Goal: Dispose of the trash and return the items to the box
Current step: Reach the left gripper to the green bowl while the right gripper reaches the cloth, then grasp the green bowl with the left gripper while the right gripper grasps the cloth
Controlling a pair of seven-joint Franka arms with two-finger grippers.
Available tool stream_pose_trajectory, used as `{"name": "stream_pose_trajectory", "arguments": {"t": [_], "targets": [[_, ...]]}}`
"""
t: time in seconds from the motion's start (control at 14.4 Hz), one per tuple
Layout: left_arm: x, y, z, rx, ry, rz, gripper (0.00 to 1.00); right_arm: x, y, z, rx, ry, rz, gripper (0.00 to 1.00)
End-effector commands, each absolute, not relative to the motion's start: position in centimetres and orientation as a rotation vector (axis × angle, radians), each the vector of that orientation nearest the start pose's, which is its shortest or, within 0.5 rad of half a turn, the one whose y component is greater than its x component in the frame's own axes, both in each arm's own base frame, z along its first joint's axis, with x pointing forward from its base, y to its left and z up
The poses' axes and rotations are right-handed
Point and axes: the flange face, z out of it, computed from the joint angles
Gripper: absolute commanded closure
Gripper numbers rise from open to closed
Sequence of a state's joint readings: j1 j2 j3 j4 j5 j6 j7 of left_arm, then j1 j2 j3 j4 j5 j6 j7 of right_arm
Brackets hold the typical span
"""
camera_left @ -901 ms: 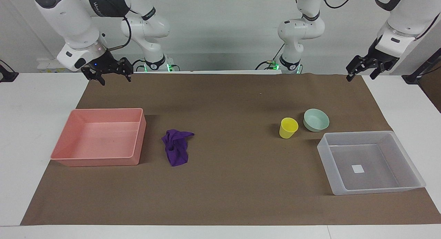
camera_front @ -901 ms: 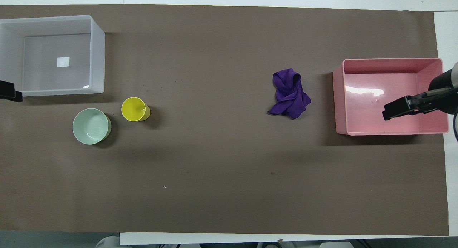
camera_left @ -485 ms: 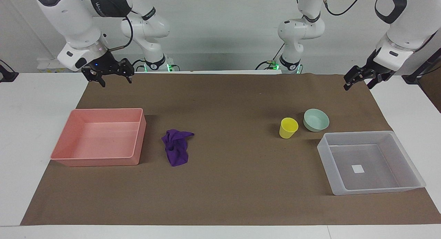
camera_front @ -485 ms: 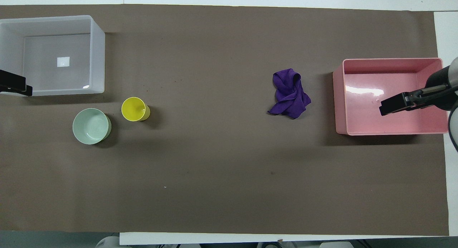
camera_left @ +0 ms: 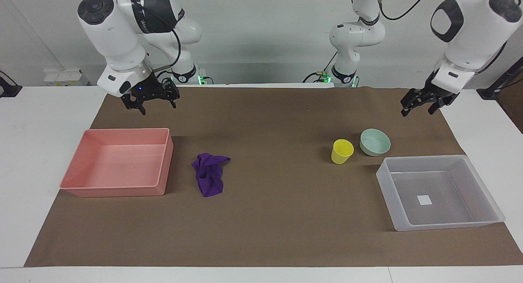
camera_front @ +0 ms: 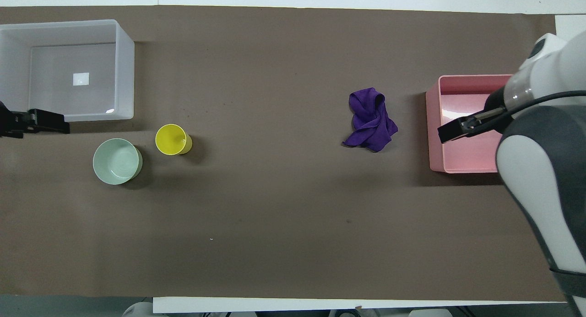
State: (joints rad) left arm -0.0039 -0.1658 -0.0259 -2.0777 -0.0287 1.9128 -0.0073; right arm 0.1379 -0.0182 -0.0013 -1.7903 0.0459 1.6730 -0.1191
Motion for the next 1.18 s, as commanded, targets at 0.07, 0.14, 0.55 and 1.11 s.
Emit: {"name": "stream_pose_trajectory", "arguments": {"t": [0.07,0.14,0.55,1.11], "targets": [[45.7,-1.1,40.6,-3.165,0.000,0.018,0.00,57.0,13.4,47.8,-3.073,-0.327,0.144,0.00],[45.8,-1.0,38.0,-3.165,-0.001,0.015,0.00,57.8,14.8,45.9,-3.074,-0.332,0.120,0.00],[46.3,-1.1,32.3,-3.162,-0.032,-0.028,1.00,60.1,17.6,34.3,-3.085,-0.318,0.068,0.01],[50.3,-0.9,41.4,-3.167,-0.057,0.100,1.00,59.8,16.3,31.2,-3.096,-0.300,0.111,1.00]]}}
